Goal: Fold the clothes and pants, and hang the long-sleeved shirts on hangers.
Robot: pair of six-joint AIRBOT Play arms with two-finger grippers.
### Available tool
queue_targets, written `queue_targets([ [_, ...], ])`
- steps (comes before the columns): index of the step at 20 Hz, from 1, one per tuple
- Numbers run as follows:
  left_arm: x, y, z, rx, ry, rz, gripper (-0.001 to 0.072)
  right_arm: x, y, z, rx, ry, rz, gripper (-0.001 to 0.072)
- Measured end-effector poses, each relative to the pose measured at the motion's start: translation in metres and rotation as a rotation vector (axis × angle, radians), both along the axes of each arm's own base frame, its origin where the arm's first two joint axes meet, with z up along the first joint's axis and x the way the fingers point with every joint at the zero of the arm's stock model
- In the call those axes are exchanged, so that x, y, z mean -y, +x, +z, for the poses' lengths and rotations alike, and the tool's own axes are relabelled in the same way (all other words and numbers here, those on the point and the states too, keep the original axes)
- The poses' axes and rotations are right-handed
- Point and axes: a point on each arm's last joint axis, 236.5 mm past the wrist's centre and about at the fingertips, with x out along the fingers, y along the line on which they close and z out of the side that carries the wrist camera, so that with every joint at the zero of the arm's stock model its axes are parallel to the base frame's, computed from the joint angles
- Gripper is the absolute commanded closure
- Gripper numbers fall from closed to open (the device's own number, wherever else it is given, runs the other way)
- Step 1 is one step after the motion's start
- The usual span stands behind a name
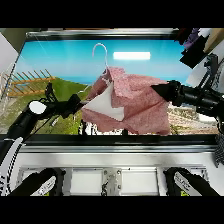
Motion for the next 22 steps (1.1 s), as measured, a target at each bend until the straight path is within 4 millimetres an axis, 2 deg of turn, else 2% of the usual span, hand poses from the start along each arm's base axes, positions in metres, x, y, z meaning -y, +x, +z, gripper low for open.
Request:
queue_targets([
  [14, -0.044, 0.004, -0.005, -0.003, 0.068, 0.031, 0.0688, 0.001, -0.001, -0.018, -0.033, -0.069, 0.001, 0.0698],
  [17, -0.052, 0.009, 0.006, 0.02, 0.106, 0.014, 0.0688, 0.001, -0.001, -0.025, -0.039, -0.096, 0.004, 0.0698],
  [22, -0.059, 0.024, 0.037, 0.097, 0.201, -0.041, 0.0688, -0.001, -0.009, -0.03, -0.044, -0.119, 0.034, 0.0699],
])
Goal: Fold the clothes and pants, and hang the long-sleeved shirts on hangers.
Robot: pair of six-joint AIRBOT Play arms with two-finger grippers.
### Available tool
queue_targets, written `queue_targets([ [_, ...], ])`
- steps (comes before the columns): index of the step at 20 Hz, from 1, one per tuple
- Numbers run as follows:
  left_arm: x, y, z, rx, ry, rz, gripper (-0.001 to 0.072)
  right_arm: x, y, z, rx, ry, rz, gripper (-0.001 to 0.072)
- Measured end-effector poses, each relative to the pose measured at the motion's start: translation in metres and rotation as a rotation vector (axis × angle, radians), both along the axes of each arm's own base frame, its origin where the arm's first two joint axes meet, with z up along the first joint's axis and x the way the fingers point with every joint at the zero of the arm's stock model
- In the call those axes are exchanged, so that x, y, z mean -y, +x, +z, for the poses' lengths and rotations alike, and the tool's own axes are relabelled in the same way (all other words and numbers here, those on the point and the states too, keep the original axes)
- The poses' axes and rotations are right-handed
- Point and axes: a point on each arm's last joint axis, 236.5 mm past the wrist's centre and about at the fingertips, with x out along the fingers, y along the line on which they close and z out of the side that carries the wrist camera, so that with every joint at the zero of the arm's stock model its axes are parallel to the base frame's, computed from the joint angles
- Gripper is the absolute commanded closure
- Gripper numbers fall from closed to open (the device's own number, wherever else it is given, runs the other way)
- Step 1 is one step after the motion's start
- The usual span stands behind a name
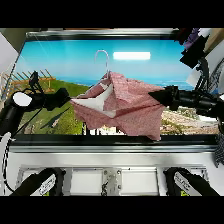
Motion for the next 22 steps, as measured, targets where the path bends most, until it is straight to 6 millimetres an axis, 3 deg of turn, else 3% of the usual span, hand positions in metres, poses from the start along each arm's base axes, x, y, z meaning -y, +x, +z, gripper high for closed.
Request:
queue_targets([
  [3, -0.002, -0.001, 0.002, -0.003, 0.031, -0.02, 0.0688, -0.001, 0.0, 0.014, 0.041, 0.041, -0.002, 0.0698],
  [7, -0.002, -0.014, -0.016, -0.056, 0.042, -0.033, 0.0688, -0.001, 0.002, 0.038, 0.097, 0.124, -0.016, 0.0698],
  [12, -0.004, -0.021, -0.028, -0.082, 0.048, -0.031, 0.0688, -0.004, -0.007, 0.047, 0.112, 0.157, 0.025, 0.0698],
  [15, -0.006, -0.02, -0.029, -0.077, 0.053, -0.025, 0.0688, -0.007, -0.014, 0.034, 0.062, 0.116, 0.053, 0.0698],
  [22, -0.01, -0.016, -0.028, -0.063, 0.058, -0.012, 0.0688, -0.003, -0.022, -0.019, -0.056, -0.083, 0.078, 0.0698],
])
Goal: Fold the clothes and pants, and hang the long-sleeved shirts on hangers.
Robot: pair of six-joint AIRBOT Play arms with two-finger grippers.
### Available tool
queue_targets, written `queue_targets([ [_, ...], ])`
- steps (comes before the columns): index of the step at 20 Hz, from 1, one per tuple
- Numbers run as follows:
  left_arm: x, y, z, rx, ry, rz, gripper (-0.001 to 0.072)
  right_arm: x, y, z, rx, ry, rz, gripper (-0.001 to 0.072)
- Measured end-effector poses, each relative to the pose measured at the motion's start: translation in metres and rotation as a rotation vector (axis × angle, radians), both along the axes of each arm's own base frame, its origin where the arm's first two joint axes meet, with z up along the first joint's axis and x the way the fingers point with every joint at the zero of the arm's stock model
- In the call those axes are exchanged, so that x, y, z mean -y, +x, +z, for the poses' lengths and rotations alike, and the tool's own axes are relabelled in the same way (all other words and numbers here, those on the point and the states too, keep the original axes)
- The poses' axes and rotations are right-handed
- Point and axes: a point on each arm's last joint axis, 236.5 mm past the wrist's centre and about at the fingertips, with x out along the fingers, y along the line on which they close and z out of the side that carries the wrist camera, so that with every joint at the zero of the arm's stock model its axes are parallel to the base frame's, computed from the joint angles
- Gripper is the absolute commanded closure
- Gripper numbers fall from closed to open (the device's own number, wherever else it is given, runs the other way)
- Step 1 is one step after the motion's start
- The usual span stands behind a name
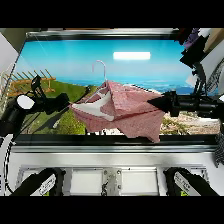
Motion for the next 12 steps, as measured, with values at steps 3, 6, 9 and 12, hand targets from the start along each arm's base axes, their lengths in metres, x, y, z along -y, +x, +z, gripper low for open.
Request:
queue_targets([
  [3, 0.005, 0.008, 0.019, 0.051, 0.001, -0.011, 0.0689, 0.004, 0.006, -0.01, -0.01, -0.041, -0.028, 0.0698],
  [6, 0.008, 0.018, 0.051, 0.142, 0.034, -0.035, 0.0688, 0.006, 0.005, -0.016, -0.017, -0.071, -0.029, 0.0698],
  [9, 0.001, 0.012, 0.052, 0.136, 0.111, -0.064, 0.0688, 0.005, 0.002, -0.016, -0.008, -0.077, -0.014, 0.0698],
  [12, -0.009, 0.004, 0.037, 0.093, 0.145, -0.054, 0.0688, 0.006, -0.002, -0.018, 0.002, -0.101, -0.004, 0.0698],
])
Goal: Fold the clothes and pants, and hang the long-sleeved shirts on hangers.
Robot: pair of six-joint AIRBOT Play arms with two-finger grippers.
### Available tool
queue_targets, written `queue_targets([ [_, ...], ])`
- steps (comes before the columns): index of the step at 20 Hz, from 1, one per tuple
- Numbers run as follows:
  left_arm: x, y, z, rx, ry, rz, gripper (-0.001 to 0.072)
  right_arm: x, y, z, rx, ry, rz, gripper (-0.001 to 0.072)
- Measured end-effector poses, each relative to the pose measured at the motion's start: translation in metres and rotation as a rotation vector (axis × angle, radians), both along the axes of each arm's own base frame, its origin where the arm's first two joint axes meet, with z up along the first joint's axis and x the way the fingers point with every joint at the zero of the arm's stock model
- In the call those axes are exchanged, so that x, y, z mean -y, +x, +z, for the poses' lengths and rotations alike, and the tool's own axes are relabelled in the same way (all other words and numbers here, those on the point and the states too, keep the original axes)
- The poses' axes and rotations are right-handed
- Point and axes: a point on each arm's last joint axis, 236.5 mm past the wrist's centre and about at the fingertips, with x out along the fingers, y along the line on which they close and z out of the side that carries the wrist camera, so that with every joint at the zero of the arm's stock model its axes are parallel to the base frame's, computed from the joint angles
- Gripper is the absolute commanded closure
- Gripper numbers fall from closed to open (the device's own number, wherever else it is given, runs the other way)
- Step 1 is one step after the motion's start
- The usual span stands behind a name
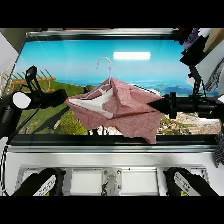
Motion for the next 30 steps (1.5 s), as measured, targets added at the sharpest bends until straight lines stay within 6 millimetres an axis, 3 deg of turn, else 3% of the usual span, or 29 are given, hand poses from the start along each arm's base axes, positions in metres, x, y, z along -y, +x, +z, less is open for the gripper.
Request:
queue_targets([
  [5, -0.025, -0.004, -0.01, -0.029, 0.009, 0.072, 0.0689, 0.006, -0.001, -0.008, 0.012, -0.068, -0.015, 0.0698],
  [9, -0.031, -0.006, -0.009, -0.03, 0.017, 0.084, 0.0688, 0.01, 0.002, -0.013, 0.009, -0.104, -0.044, 0.0698],
  [14, -0.02, -0.004, 0.033, 0.119, 0.028, 0.056, 0.0688, 0.013, 0.006, -0.014, 0.01, -0.117, -0.065, 0.0698],
  [17, 0.0, -0.014, 0.068, 0.225, 0.02, 0.003, 0.0688, 0.015, 0.016, -0.009, 0.024, -0.097, -0.112, 0.0698],
  [19, 0.02, -0.026, 0.091, 0.289, 0.008, -0.053, 0.0688, 0.011, 0.022, 0.006, 0.049, -0.036, -0.132, 0.0698],
  [22, 0.056, -0.05, 0.115, 0.363, -0.02, -0.165, 0.0688, 0.005, 0.031, 0.04, 0.106, 0.1, -0.16, 0.0698],
  [25, 0.095, -0.081, 0.127, 0.406, -0.054, -0.3, 0.0686, 0.004, 0.038, 0.079, 0.173, 0.251, -0.188, 0.0698],
  [26, 0.105, -0.09, 0.129, 0.415, -0.064, -0.339, 0.0475, 0.004, 0.04, 0.091, 0.191, 0.297, -0.197, 0.0698],
  [27, 0.114, -0.1, 0.132, 0.425, -0.074, -0.376, 0.0109, 0.005, 0.041, 0.1, 0.205, 0.334, -0.203, 0.0698],
  [28, 0.121, -0.106, 0.137, 0.444, -0.081, -0.405, 0.0034, 0.007, 0.042, 0.108, 0.222, 0.365, -0.21, 0.0699],
  [30, 0.125, -0.113, 0.15, 0.494, -0.08, -0.432, 0.0034, 0.009, 0.043, 0.12, 0.24, 0.41, -0.219, 0.0698],
])
